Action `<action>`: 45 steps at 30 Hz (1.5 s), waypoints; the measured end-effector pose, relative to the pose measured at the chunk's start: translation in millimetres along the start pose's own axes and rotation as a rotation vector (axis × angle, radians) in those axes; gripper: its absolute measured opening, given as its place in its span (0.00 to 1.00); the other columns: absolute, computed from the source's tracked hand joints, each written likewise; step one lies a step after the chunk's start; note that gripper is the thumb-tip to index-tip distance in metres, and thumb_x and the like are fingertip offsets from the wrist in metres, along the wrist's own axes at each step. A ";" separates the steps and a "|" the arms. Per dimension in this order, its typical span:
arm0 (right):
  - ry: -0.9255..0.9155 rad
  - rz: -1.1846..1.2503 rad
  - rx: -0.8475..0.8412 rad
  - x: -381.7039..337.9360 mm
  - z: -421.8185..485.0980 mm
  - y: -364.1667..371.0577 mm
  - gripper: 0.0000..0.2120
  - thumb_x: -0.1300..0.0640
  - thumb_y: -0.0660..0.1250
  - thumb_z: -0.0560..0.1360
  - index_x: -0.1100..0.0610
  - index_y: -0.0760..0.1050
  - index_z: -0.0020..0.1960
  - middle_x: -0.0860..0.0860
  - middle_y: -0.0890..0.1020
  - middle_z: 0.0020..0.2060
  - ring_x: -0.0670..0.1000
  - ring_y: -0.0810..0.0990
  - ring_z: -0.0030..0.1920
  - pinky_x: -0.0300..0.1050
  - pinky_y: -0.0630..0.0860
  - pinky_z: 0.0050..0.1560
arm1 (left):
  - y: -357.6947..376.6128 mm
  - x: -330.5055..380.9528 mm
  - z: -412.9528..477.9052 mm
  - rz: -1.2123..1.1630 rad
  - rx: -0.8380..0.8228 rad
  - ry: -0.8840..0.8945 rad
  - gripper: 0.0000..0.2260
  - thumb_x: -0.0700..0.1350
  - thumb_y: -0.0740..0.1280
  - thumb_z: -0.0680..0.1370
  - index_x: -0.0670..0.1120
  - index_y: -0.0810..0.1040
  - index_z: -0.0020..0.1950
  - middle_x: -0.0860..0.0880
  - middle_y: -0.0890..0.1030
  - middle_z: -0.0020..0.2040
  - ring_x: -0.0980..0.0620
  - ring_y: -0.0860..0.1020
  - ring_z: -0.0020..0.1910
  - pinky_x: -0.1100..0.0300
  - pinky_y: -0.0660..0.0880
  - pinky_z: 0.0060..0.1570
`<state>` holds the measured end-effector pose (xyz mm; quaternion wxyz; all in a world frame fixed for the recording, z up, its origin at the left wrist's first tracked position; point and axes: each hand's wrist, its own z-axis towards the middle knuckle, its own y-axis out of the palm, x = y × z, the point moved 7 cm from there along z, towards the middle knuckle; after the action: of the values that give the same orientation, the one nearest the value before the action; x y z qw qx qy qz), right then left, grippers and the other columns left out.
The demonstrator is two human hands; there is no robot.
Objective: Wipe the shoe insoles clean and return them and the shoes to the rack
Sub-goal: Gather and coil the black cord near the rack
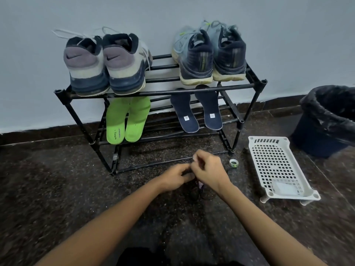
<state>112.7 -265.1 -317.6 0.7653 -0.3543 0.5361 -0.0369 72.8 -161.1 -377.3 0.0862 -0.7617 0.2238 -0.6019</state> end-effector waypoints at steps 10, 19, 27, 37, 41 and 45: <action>0.080 0.686 0.163 -123.1 18.0 -95.3 0.09 0.63 0.59 0.77 0.55 0.69 0.39 0.53 0.77 0.37 0.55 0.82 0.39 0.50 0.78 0.42 | -25.3 94.7 -36.6 -0.122 0.161 0.179 0.13 0.40 0.57 0.84 0.49 0.78 0.45 0.47 0.82 0.54 0.53 0.79 0.59 0.63 0.71 0.63; -0.068 0.862 0.263 -250.9 10.4 -199.6 0.09 0.66 0.56 0.77 0.56 0.67 0.39 0.53 0.75 0.34 0.48 0.71 0.29 0.42 0.72 0.32 | -55.4 142.4 -93.7 0.035 0.257 0.210 0.14 0.42 0.57 0.84 0.50 0.80 0.46 0.53 0.83 0.49 0.54 0.80 0.54 0.61 0.71 0.61; -0.244 0.820 0.356 -335.1 -22.4 -285.5 0.07 0.64 0.57 0.75 0.55 0.67 0.41 0.52 0.76 0.34 0.47 0.70 0.28 0.39 0.71 0.33 | -80.5 174.2 -143.6 0.075 0.291 0.170 0.13 0.41 0.55 0.84 0.46 0.78 0.46 0.50 0.83 0.44 0.65 0.79 0.43 0.73 0.70 0.50; -0.153 -0.198 -0.159 -272.4 -55.3 -158.6 0.10 0.58 0.68 0.74 0.55 0.71 0.53 0.49 0.77 0.45 0.49 0.75 0.45 0.40 0.70 0.43 | -80.6 260.4 -194.4 -0.135 0.392 0.160 0.14 0.44 0.56 0.84 0.47 0.73 0.40 0.55 0.76 0.30 0.56 0.80 0.38 0.63 0.75 0.43; -0.175 -0.028 -0.208 -254.6 -64.0 -139.4 0.21 0.60 0.71 0.72 0.59 0.69 0.63 0.49 0.77 0.49 0.47 0.75 0.50 0.38 0.69 0.50 | -68.4 268.0 -205.3 -0.071 0.390 0.142 0.15 0.42 0.55 0.84 0.46 0.72 0.39 0.50 0.74 0.32 0.54 0.77 0.34 0.64 0.75 0.39; -0.283 -0.043 -0.281 -264.0 -66.5 -131.1 0.21 0.62 0.71 0.72 0.56 0.74 0.64 0.50 0.81 0.52 0.45 0.78 0.49 0.37 0.72 0.51 | -68.9 264.4 -218.3 -0.109 0.384 0.073 0.14 0.43 0.56 0.84 0.45 0.73 0.40 0.50 0.73 0.32 0.55 0.76 0.32 0.63 0.76 0.39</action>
<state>-12.8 -281.2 -43.2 0.7750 -0.4706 0.4156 0.0719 -73.1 -187.6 -60.6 0.1889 -0.7201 0.0662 -0.6644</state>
